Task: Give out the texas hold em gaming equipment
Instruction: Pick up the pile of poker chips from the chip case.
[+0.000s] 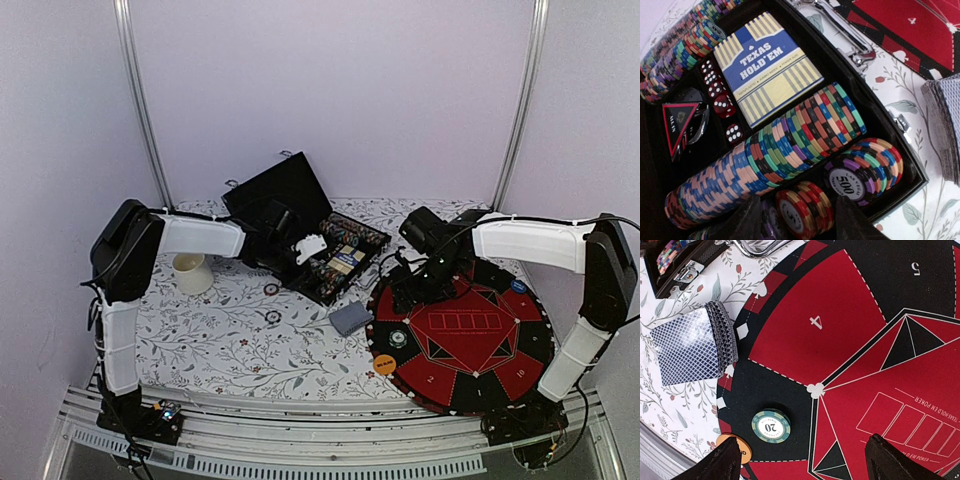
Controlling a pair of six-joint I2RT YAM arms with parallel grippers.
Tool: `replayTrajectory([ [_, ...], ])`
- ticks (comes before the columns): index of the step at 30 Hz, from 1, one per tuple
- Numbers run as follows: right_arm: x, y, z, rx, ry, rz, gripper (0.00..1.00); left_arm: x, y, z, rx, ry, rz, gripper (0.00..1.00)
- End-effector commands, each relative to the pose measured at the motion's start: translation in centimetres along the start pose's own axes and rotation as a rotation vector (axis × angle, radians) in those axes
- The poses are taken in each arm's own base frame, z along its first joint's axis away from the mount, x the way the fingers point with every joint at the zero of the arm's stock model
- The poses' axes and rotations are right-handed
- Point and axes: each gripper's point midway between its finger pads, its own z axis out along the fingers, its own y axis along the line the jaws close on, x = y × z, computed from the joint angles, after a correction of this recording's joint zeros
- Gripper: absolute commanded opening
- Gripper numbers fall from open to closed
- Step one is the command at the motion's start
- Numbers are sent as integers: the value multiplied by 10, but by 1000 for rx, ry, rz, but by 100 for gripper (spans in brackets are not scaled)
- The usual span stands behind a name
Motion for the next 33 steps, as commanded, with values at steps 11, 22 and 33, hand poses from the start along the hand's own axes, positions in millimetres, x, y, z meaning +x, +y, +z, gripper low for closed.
replayTrajectory([
  [11,2,2,-3,-28,-1,0,88,-27,-7,-24,-94,-16,71,61],
  [22,12,1,3,-32,26,-1,88,-11,-24,-17,-37,-2,52,47],
  [33,14,1,5,-32,30,0,88,3,-23,0,-32,59,38,46],
])
